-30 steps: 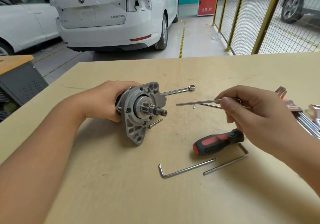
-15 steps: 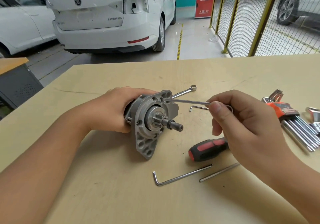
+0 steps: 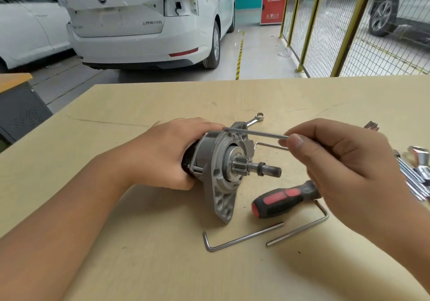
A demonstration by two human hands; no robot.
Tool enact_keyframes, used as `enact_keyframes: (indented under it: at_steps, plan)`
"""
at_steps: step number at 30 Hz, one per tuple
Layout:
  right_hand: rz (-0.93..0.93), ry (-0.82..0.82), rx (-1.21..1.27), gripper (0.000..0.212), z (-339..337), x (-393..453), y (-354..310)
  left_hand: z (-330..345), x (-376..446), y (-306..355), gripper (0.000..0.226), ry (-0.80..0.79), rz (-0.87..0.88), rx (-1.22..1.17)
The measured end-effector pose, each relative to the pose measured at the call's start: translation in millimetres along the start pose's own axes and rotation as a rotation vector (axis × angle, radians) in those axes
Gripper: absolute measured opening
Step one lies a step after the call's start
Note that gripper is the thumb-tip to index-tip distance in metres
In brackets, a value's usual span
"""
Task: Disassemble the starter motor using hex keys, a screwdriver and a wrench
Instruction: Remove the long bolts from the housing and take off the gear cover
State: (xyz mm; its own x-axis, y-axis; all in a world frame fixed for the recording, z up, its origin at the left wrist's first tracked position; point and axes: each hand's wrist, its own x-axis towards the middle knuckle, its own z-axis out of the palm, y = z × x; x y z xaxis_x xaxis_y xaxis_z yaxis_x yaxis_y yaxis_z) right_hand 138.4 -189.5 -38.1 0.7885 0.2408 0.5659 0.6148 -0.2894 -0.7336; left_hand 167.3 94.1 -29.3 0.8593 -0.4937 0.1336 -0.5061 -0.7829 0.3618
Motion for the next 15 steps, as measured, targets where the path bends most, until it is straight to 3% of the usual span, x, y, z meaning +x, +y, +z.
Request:
enact_keyframes:
  at_steps: [6,9,15]
  plan:
    - [0.033,-0.019,0.066,0.020,-17,7,3,0,1,-2,0.093,-0.009,0.017,0.054]
    - [0.033,-0.049,0.004,0.014,-13,6,0,2,1,-3,0.093,0.001,0.024,0.067]
    - [0.102,-0.093,-0.045,0.023,6,5,-11,3,1,-2,0.089,0.017,0.045,0.072]
